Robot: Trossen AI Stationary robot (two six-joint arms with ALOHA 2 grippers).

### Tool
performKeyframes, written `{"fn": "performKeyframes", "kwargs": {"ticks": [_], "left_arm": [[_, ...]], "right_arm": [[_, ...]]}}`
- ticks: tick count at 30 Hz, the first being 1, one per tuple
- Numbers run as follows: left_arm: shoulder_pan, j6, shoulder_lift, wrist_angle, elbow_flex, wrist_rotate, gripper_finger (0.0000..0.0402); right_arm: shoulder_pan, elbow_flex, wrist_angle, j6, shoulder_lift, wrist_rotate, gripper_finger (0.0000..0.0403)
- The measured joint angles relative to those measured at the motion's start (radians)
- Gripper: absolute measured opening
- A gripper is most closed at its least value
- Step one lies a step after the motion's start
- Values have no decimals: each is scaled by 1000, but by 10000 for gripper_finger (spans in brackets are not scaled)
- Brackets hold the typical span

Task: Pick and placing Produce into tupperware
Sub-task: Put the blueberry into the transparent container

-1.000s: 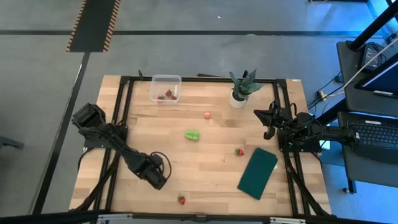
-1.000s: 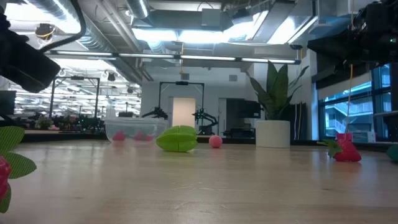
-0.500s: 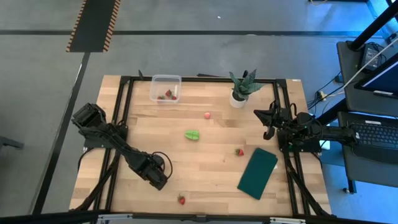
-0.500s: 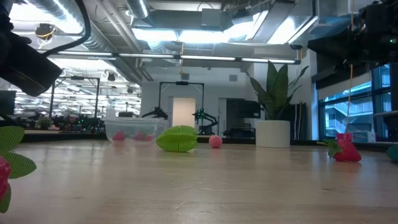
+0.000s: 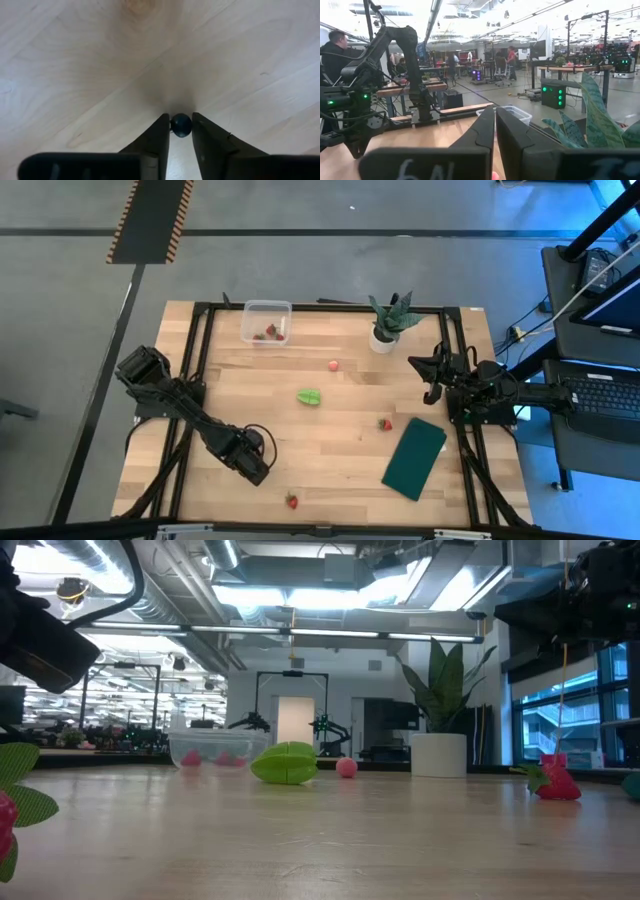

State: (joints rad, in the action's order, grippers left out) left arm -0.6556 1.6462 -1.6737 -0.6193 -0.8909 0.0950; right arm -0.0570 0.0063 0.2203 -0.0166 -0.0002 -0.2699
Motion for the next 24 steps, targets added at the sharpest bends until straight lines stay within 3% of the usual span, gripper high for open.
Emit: {"fn": "performKeyframes", "kwargs": {"ticks": [8, 24], "left_arm": [[1, 0, 0, 1, 0, -1, 39], [51, -83, 5, 3, -10, -9, 34]], "right_arm": [[0, 0, 0, 0, 0, 0, 22], [0, 0, 0, -6, 0, 0, 22]]}}
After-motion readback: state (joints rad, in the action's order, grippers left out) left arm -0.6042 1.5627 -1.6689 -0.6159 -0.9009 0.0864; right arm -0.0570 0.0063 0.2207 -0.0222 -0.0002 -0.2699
